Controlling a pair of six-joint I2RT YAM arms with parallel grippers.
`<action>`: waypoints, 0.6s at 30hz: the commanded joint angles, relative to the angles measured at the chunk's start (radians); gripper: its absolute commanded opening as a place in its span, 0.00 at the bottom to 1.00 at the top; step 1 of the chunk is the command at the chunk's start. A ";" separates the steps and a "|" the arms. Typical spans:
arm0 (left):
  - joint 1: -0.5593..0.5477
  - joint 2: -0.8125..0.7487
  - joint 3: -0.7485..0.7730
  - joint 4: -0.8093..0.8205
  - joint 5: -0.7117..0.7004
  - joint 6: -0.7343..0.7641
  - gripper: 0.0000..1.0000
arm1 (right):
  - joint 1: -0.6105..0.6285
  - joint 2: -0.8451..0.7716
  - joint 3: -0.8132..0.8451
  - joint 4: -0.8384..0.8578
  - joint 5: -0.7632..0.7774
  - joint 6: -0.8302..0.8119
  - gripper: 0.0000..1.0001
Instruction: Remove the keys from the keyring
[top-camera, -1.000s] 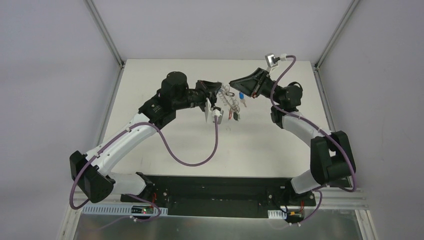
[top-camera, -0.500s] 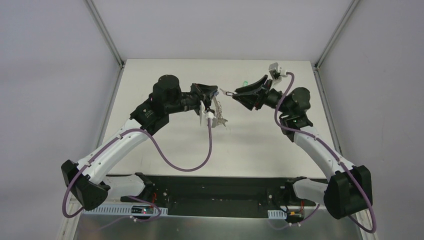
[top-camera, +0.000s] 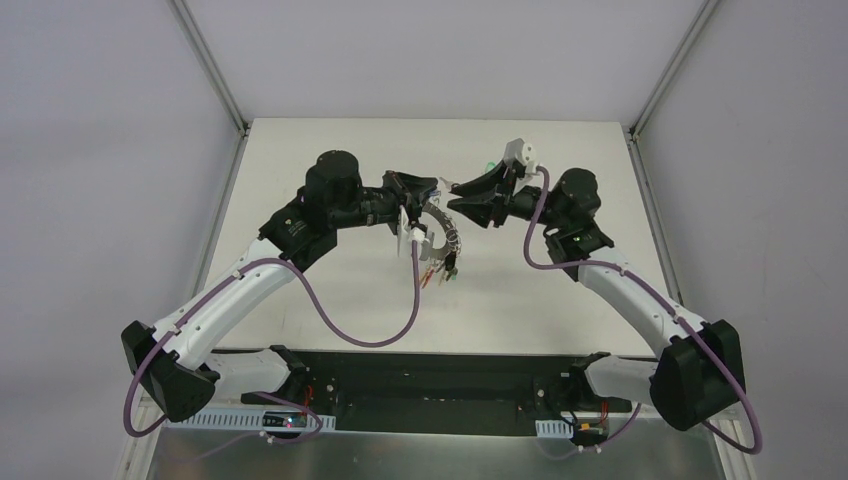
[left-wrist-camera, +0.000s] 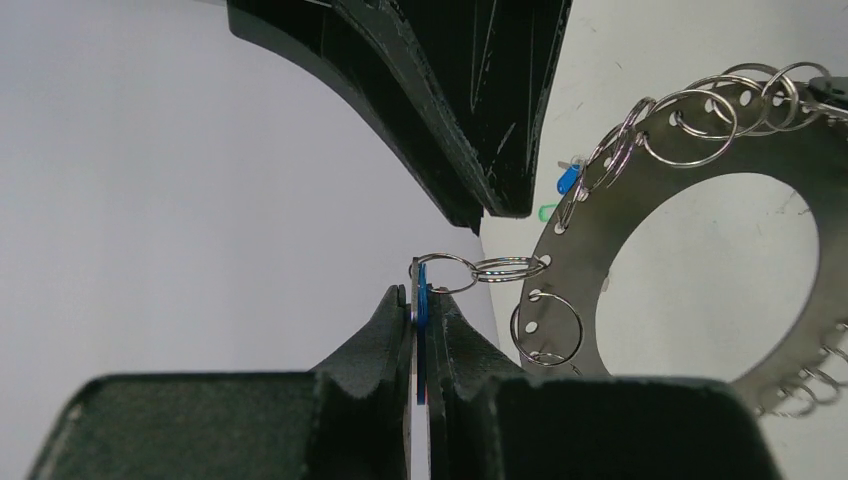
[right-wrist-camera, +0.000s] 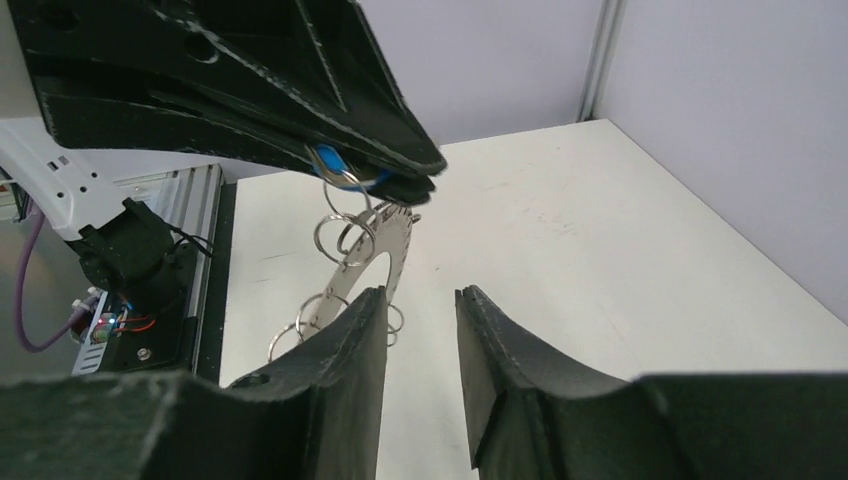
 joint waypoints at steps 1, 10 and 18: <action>0.001 -0.012 0.050 0.033 0.052 0.005 0.00 | 0.050 0.017 0.071 0.021 -0.003 -0.095 0.36; 0.002 -0.017 0.050 0.016 0.043 0.020 0.00 | 0.098 0.061 0.099 0.079 -0.038 -0.082 0.34; 0.001 -0.024 0.056 0.012 0.054 0.022 0.00 | 0.112 0.080 0.109 0.088 -0.028 -0.097 0.31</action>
